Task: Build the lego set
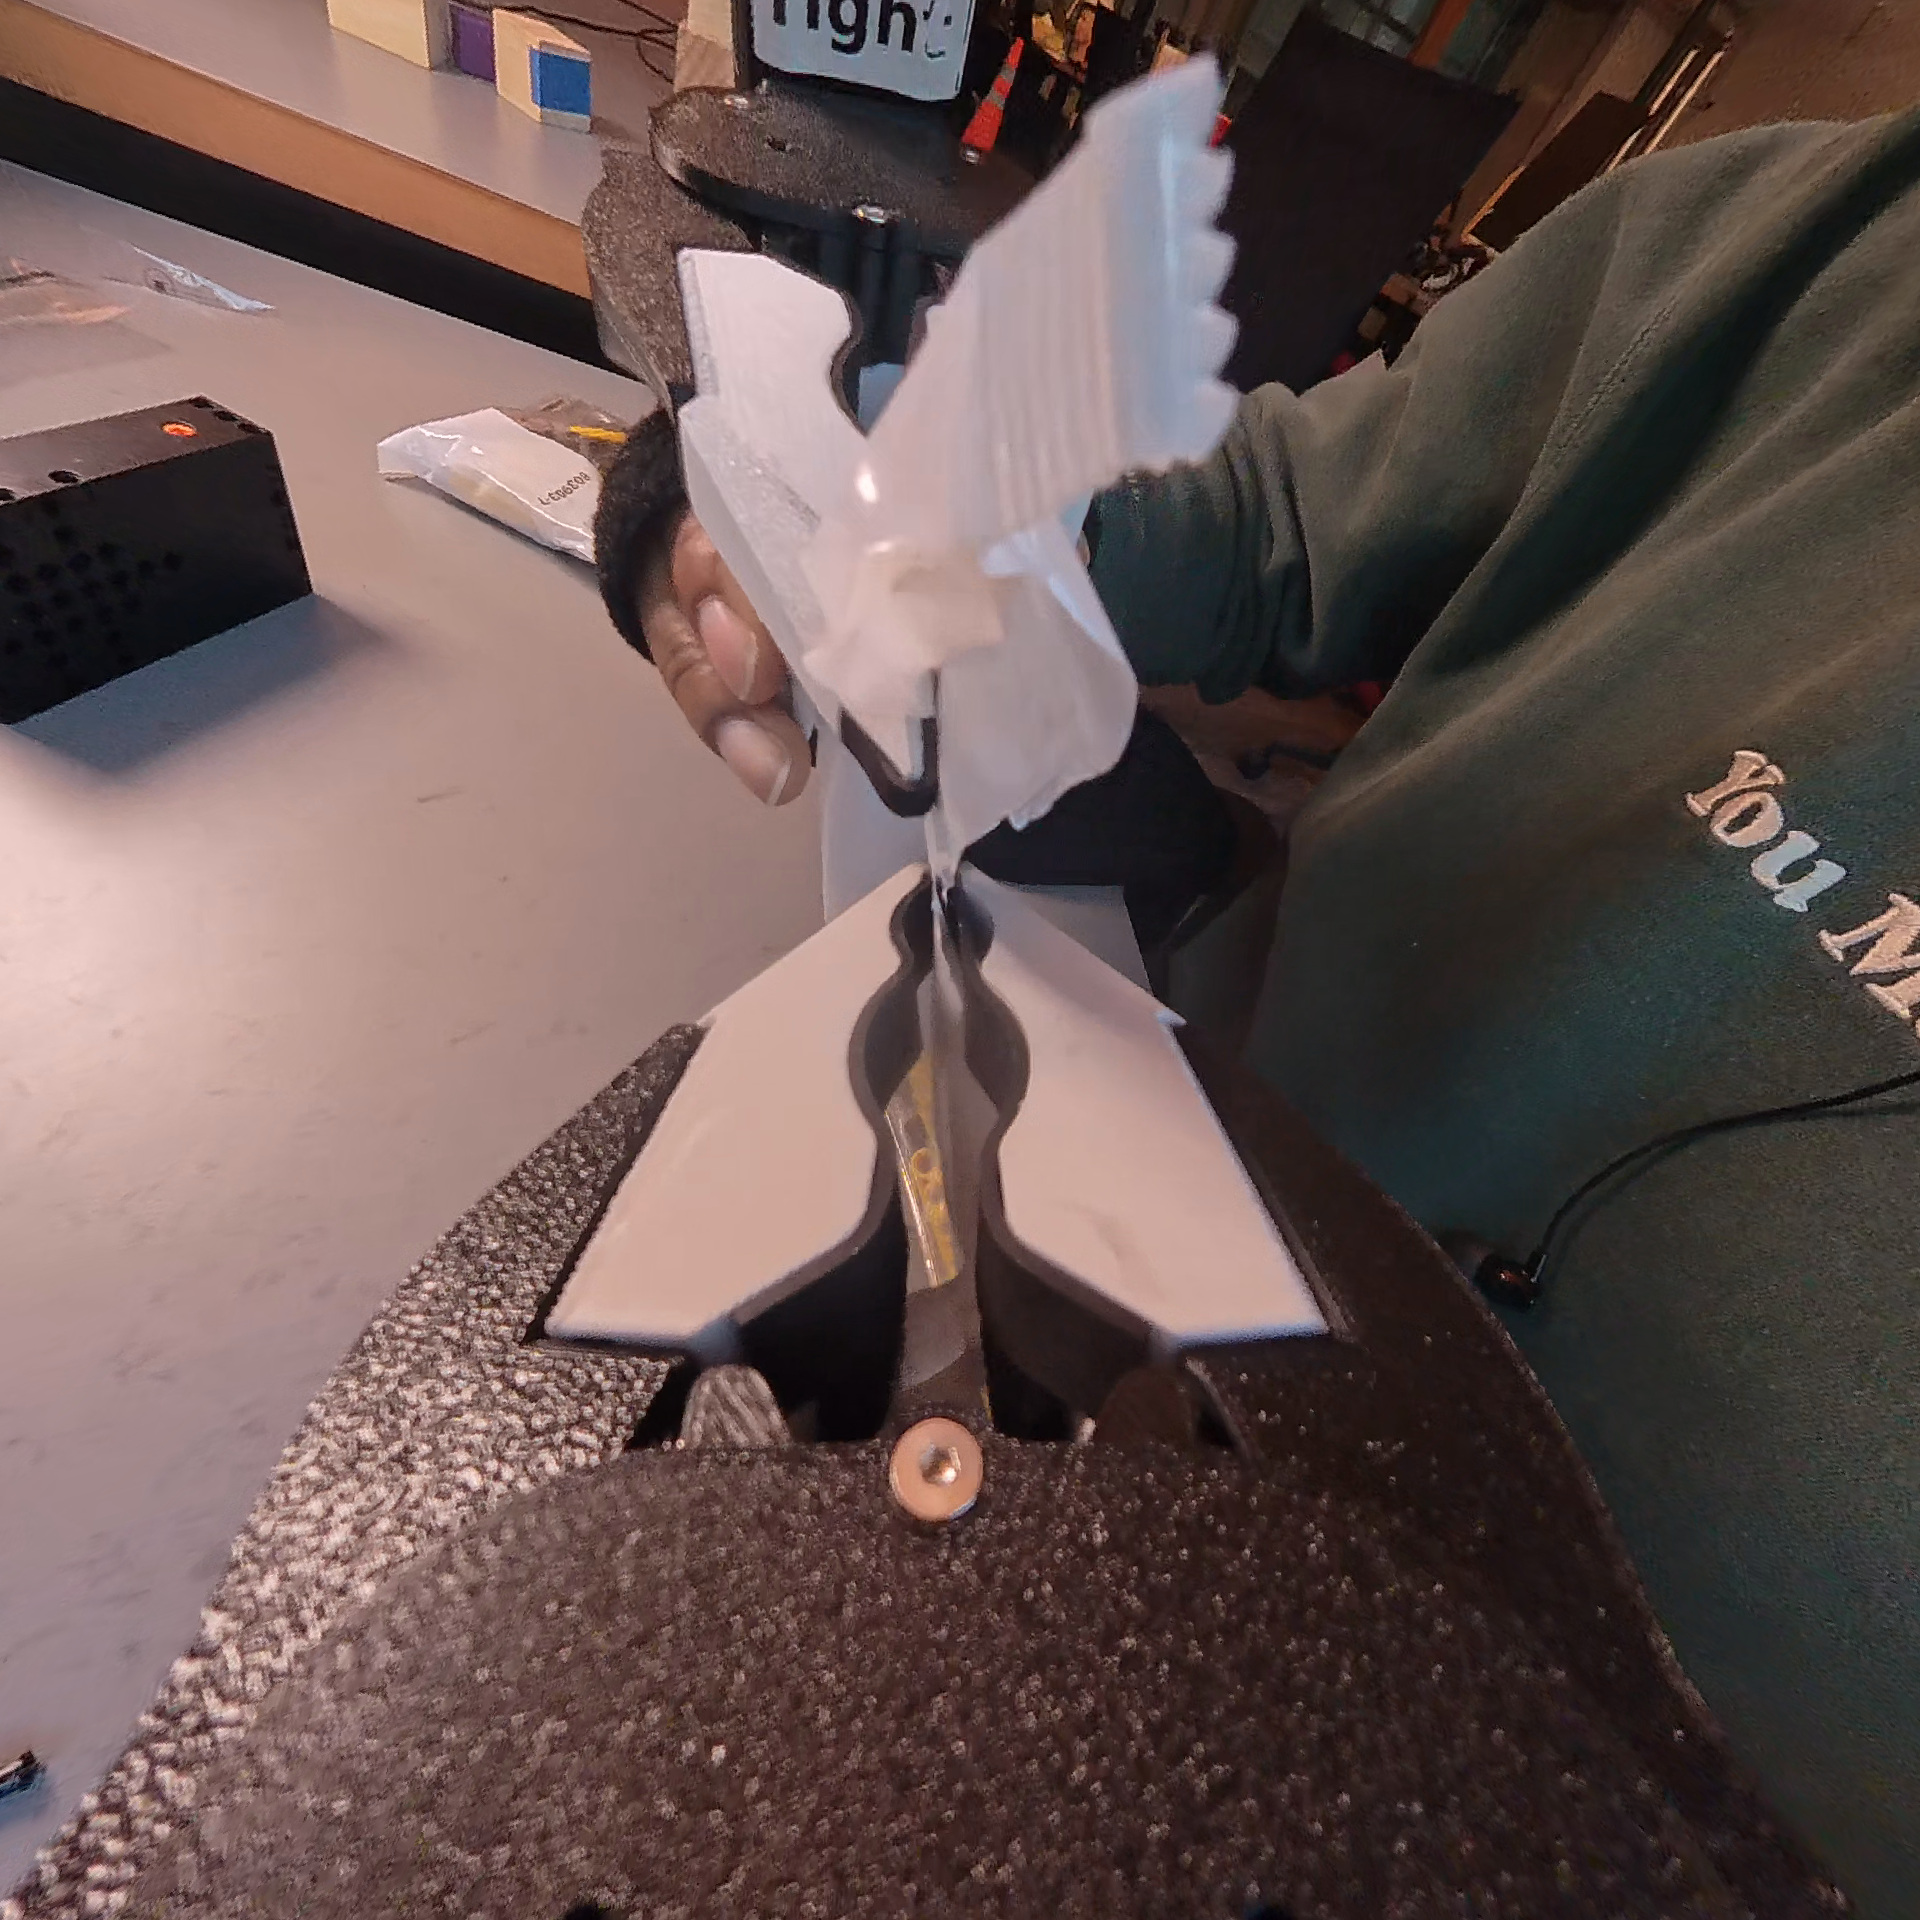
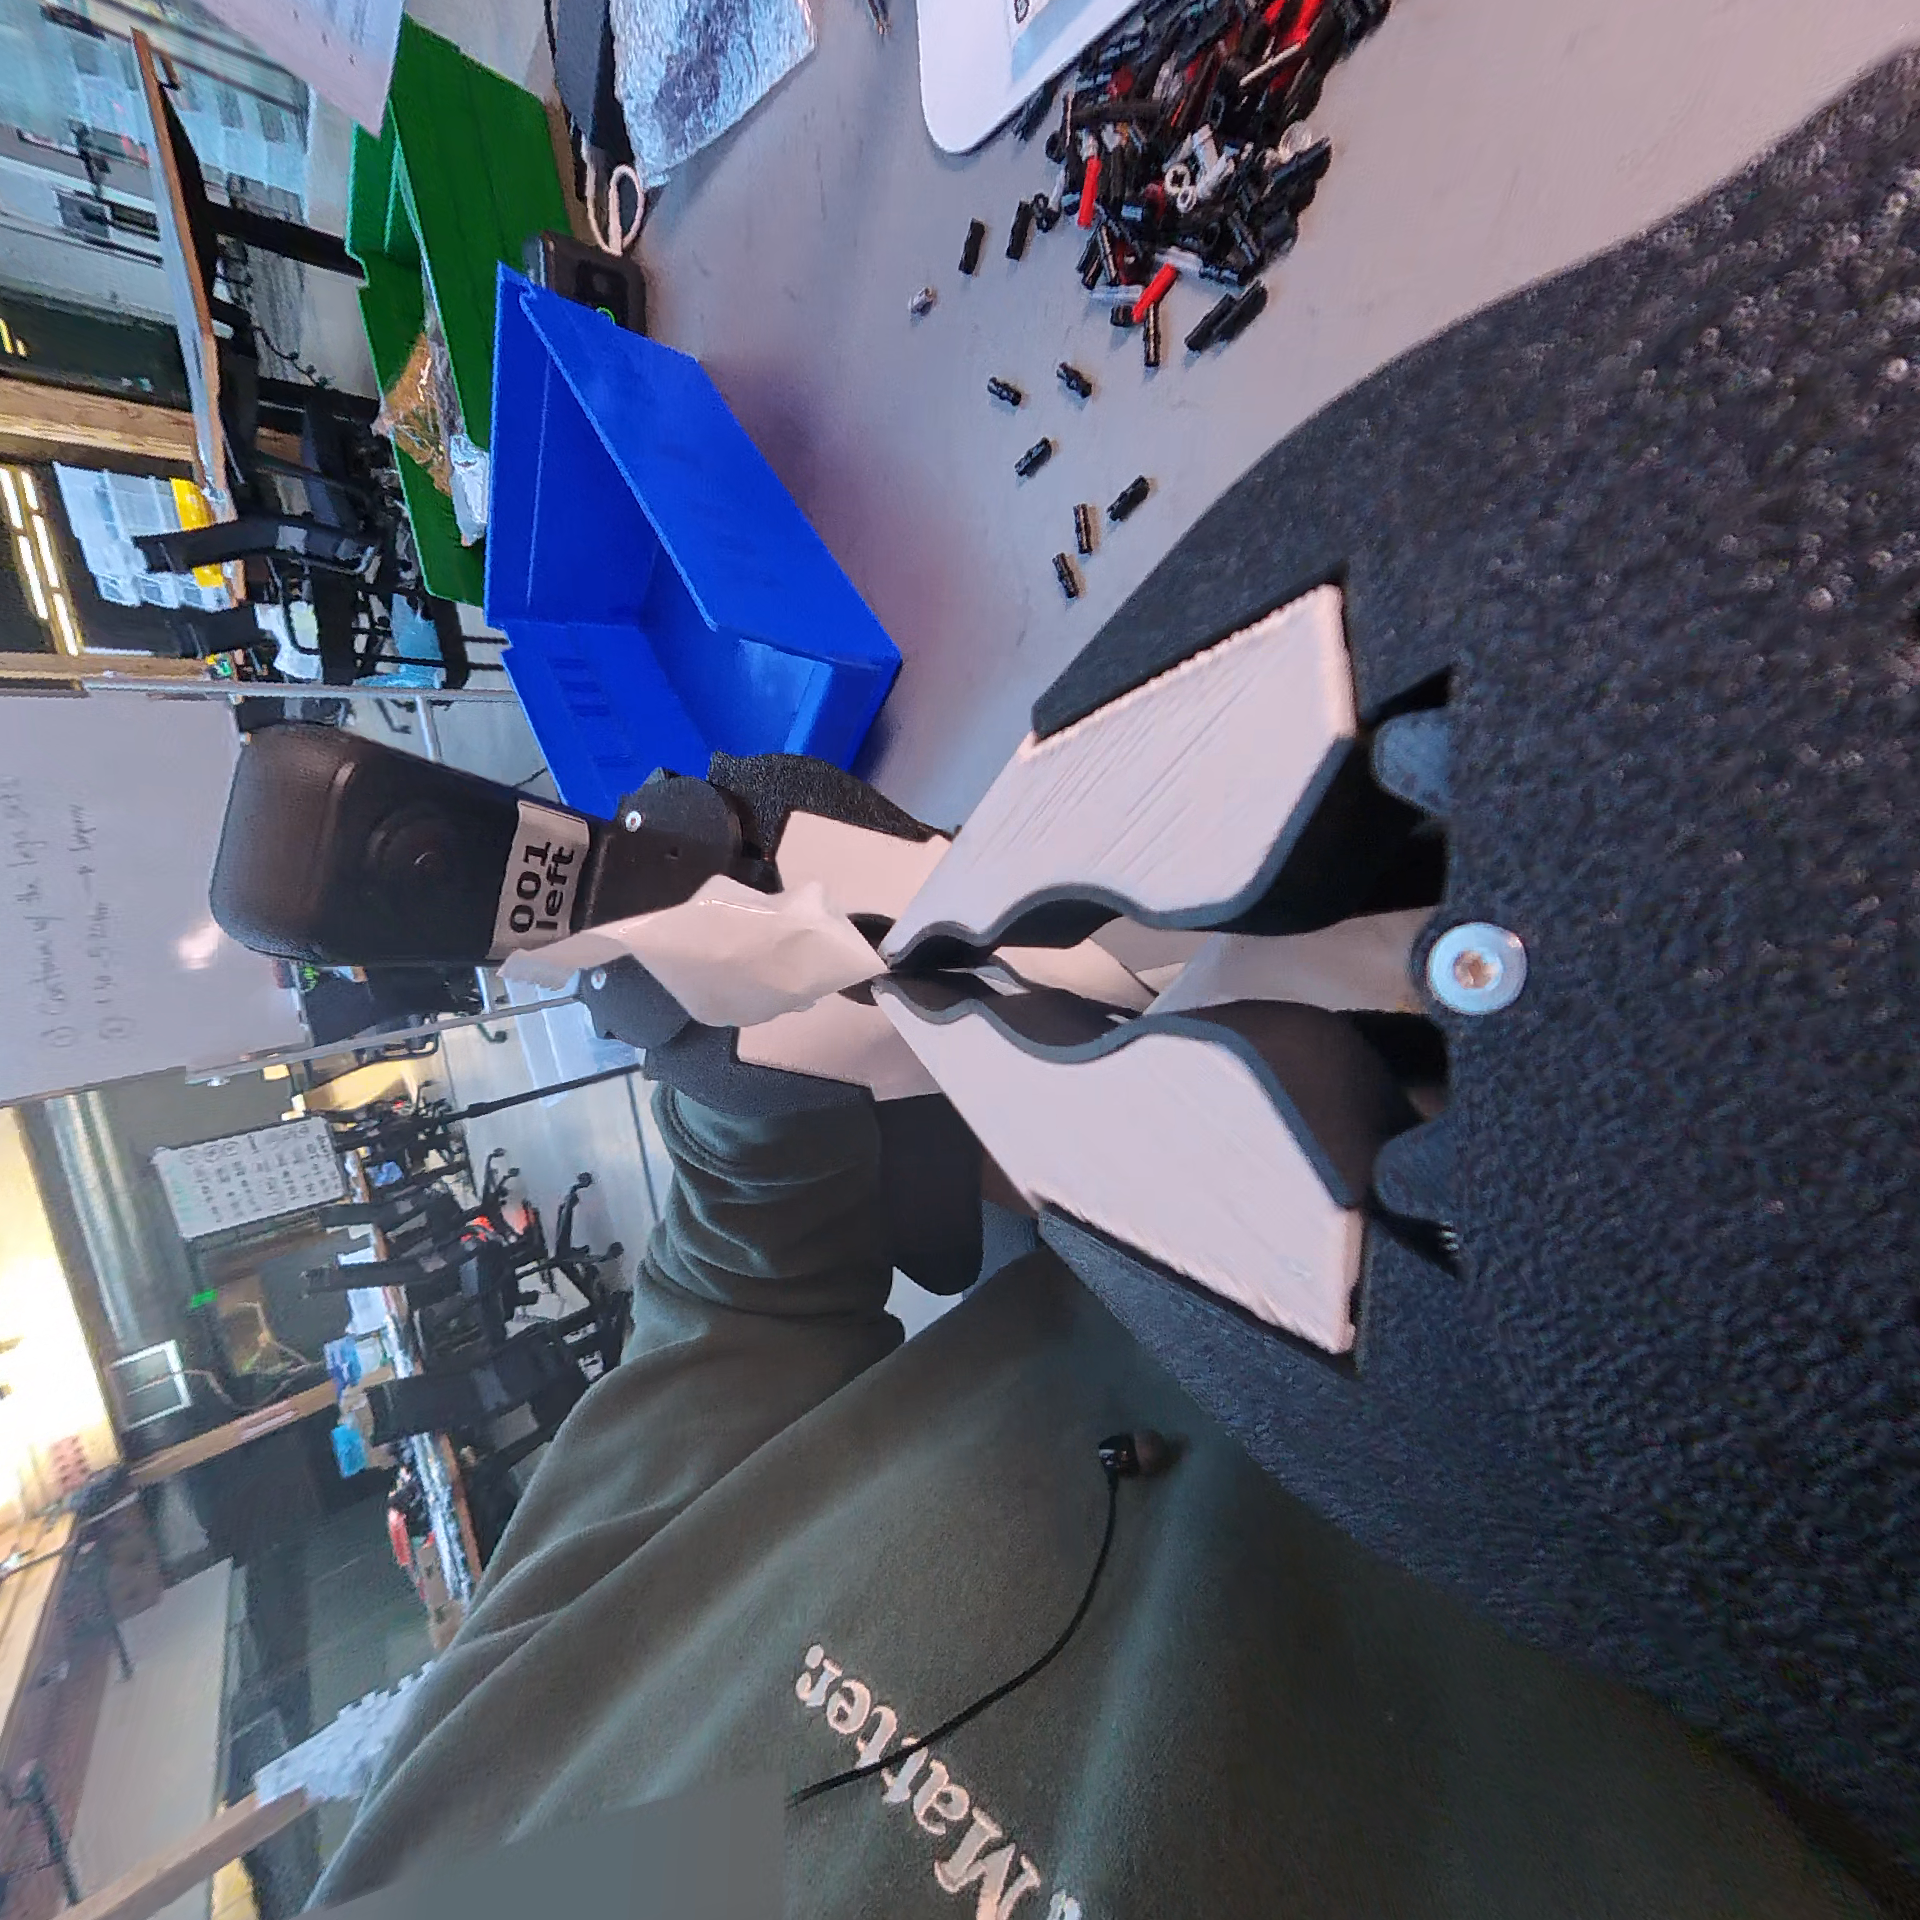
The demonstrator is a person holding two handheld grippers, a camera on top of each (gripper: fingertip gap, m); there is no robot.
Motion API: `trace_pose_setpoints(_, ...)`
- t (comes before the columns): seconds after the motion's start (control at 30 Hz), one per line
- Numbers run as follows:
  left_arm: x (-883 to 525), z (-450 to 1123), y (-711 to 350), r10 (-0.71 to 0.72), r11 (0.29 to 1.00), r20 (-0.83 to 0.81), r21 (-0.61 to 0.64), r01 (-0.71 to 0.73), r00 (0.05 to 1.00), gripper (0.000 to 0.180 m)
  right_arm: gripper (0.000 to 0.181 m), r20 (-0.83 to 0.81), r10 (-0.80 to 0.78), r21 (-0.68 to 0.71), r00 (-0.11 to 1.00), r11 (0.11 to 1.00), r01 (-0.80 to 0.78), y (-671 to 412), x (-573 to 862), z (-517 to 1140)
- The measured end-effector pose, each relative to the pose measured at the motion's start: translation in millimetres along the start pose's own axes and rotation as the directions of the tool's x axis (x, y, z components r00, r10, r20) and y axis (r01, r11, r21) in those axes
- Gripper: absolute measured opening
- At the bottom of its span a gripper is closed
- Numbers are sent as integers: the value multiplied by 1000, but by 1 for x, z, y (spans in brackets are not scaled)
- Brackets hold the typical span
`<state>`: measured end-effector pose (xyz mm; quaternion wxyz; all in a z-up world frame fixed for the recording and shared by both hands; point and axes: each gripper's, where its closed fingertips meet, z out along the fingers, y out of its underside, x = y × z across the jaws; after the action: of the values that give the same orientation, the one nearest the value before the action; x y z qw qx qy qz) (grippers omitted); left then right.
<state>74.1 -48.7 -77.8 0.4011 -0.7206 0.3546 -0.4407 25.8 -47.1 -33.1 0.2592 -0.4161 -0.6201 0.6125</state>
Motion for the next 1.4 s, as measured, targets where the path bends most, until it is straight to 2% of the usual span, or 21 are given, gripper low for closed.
trace_pose_setpoints(0.6, -6, 2, -7, -76, 993, -74, 83, 83, 994, 0, 0, -75, 4, 205, 997, 979, 11, -20, 13, -23)
trace_pose_setpoints(0.63, -8, 5, 0, -78, 996, -63, 44, 81, 995, 0, 0, -81, 10, 220, 997, 975, 8, -23, 16, -24)
trace_pose_setpoints(0.7, -14, 30, 67, -49, 974, -2, -223, 47, 999, 0, 0, -42, 116, 533, 992, 843, -76, -87, 26, -73)
trace_pose_setpoints(0.73, -7, 38, 74, -94, 976, -30, -200, 86, 995, 0, 0, -191, 26, 547, 981, 833, 84, -109, 34, -96)
trace_pose_setpoints(0.77, -9, 34, 60, -52, 988, 3, -149, 51, 999, 0, 0, -279, -60, 433, 958, 883, 181, -109, 33, -93)
trace_pose_setpoints(0.83, -18, 12, 19, 34, 997, 76, -67, -29, 997, 0, 0, -344, -80, 275, 936, 944, 182, -92, 40, -80)
trace_pose_setpoints(0.87, -20, 6, 13, 42, 996, 78, -80, -36, 996, 0, 0, -378, -58, 244, 924, 957, 160, -86, 50, -85)
trace_pose_setpoints(0.93, -28, 0, 8, 49, 996, 94, -81, -42, 994, 0, 0, -477, 36, 274, 878, 955, 110, -88, 80, -121)
trace_pose_setpoints(1.0, -31, -7, 2, 17, 999, 84, -32, -14, 996, 0, 0, -642, 29, 182, 766, 977, 115, -77, 118, -171)
trace_pose_setpoints(1.07, -36, -13, 2, 2, 1000, 93, -6, -2, 996, 0, 0, -752, 57, 115, 657, 992, 46, -59, 149, -227)
trace_pose_setpoints(1.13, -42, -18, 2, -9, 1000, 111, 12, 8, 994, 0, 0, -867, 7, -28, 498, 998, -62, -26, 182, -289)
trace_pose_setpoints(1.2, -46, -22, 1, -13, 999, 124, 31, 9, 992, 0, 0, -921, -44, -145, 386, 960, -238, 21, 207, -344)
trace_pose_setpoints(1.3, -51, -24, 1, -14, 999, 139, 46, 8, 990, 0, 0, -938, 61, -133, 341, 846, -517, 95, 223, -379)
trace_pose_setpoints(1.4, -55, -25, 3, -24, 998, 152, 55, 16, 988, 0, 5, -947, 135, -99, 292, 741, -664, 149, 229, -395)
